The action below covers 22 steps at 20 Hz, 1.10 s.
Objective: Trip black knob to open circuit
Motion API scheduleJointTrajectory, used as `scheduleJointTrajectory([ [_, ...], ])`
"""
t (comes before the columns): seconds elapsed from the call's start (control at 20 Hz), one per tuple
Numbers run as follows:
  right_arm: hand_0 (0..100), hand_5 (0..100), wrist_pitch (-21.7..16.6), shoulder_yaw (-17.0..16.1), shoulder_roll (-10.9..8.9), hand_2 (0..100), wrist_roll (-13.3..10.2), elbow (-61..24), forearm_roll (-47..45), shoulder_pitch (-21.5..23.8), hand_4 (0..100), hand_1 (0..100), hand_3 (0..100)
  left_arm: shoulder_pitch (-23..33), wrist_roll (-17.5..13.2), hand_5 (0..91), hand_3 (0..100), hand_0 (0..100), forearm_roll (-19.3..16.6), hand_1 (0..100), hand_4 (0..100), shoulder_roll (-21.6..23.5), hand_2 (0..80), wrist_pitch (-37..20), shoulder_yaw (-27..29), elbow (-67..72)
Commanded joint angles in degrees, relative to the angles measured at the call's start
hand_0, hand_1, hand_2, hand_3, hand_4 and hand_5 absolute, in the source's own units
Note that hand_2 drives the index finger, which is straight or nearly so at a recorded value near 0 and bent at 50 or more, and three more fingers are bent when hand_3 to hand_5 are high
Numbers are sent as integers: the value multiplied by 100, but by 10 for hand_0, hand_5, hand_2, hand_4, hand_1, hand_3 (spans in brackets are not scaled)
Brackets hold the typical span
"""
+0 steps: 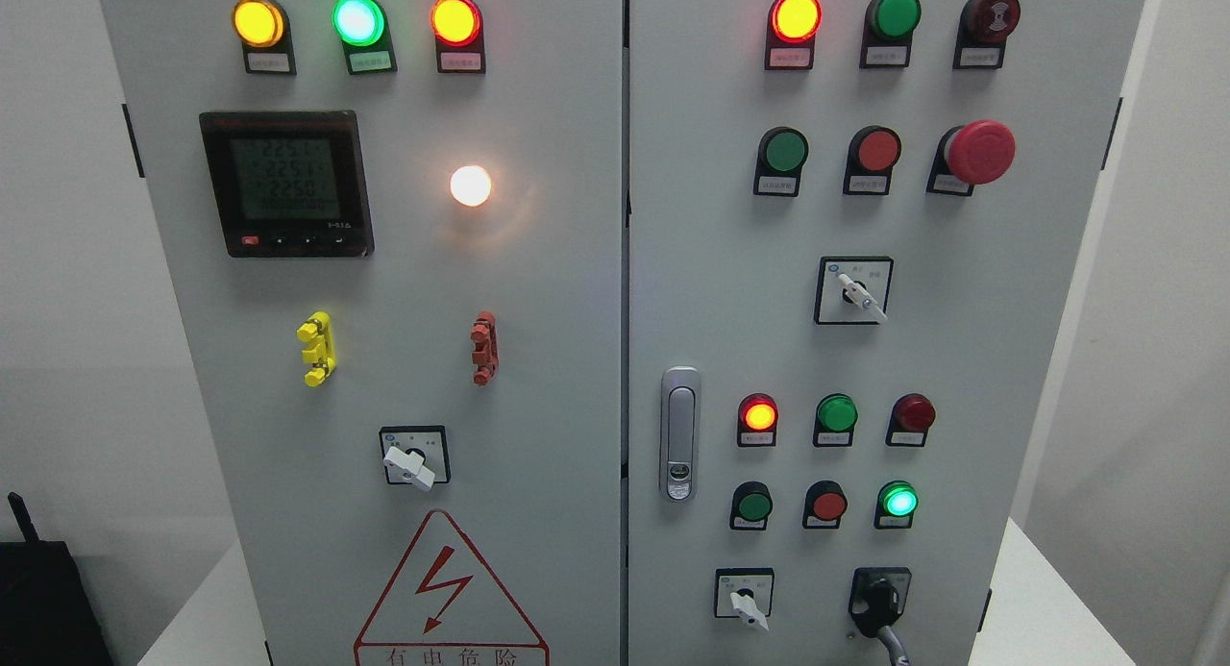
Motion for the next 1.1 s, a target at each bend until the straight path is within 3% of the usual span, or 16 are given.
scheduleJointTrajectory([
  [0.0,0,1000,-159,1,-8,62,186,-260,42,-32,1000,47,1000,-14,1,0,0,120,14,389,0,-9,0,-11,7,0],
  [1.05,0,1000,-133,-201,-131,64,186,-163,7,-6,1000,46,1000,-14,1,0,0,120,14,389,0,-9,0,-11,7,0],
])
